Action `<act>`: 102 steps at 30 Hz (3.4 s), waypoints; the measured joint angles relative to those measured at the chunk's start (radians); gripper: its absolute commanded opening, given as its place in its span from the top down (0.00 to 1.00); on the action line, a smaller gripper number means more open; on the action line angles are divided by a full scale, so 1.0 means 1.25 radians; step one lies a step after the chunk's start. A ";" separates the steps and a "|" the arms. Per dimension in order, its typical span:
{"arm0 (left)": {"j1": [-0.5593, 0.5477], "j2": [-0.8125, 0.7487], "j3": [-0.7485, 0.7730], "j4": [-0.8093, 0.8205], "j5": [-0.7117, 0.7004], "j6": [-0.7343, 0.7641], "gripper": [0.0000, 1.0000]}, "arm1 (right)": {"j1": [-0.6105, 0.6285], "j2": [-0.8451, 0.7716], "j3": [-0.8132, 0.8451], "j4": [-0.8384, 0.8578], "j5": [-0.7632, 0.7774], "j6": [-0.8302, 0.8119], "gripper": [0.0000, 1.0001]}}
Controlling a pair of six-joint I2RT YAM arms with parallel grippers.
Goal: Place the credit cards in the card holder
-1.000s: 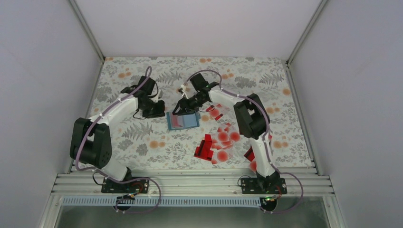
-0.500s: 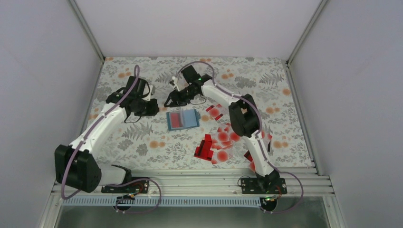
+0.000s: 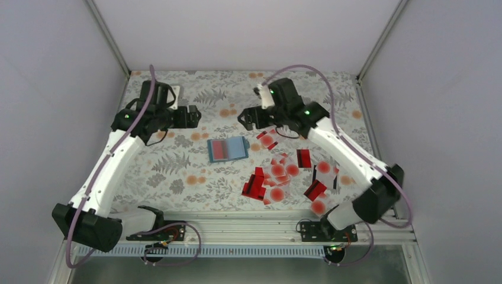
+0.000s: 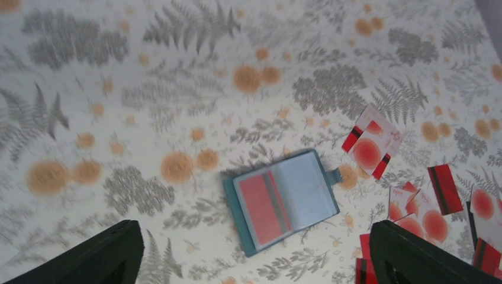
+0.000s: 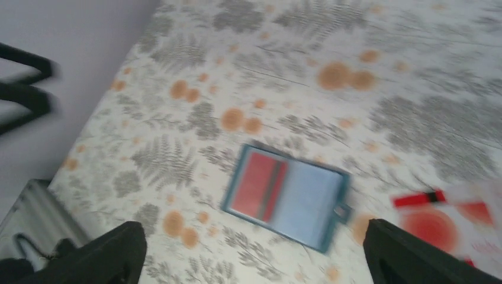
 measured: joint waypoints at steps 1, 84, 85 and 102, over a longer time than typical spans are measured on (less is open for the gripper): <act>0.000 -0.004 0.024 -0.009 -0.006 0.006 0.00 | -0.003 -0.046 -0.046 0.006 0.039 0.007 0.01; -0.566 0.737 0.222 0.235 0.033 0.551 0.07 | -0.508 -0.167 -0.604 -0.063 0.040 0.241 0.01; -0.566 0.737 0.223 0.228 0.034 0.553 0.07 | -0.509 -0.167 -0.604 -0.063 0.038 0.238 0.01; -0.584 0.774 0.286 0.183 0.011 0.533 0.06 | -0.519 -0.179 -0.614 -0.058 0.013 0.215 0.01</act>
